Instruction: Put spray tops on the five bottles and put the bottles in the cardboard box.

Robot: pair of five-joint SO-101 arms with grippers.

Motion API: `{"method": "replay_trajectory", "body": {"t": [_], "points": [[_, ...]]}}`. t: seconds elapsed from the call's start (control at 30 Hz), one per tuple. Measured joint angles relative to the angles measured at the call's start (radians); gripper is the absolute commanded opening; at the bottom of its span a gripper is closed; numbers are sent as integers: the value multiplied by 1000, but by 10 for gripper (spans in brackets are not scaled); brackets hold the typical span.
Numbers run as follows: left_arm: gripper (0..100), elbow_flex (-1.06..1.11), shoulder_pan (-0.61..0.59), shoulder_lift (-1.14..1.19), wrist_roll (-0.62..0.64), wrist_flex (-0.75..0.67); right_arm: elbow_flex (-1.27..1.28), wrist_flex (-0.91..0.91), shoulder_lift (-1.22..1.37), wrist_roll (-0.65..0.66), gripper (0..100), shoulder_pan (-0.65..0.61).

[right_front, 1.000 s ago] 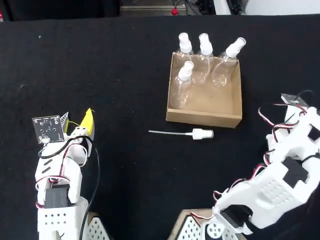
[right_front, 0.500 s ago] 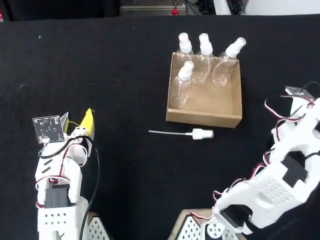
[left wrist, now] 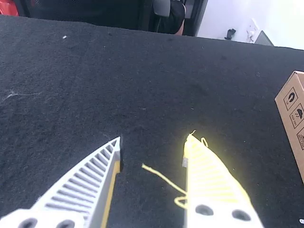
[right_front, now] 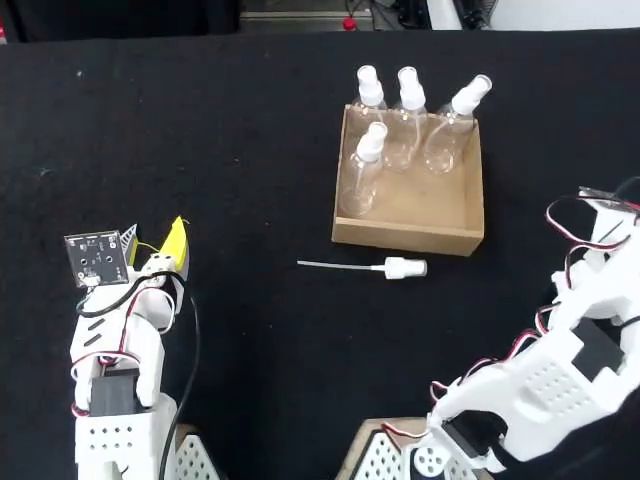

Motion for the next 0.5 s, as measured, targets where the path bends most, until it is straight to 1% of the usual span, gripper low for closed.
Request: {"method": "replay_trajectory", "body": {"t": [0.17,0.33,0.43,0.5], "points": [[209,0,0,0,0,0,3,-2,0,25,259,2],[209,0,0,0,0,0,115,-140,0,89,259,23],[209,0,0,0,0,0,150,-204,0,92,258,26],[209,0,0,0,0,0,152,-215,0,92,258,29]]}}
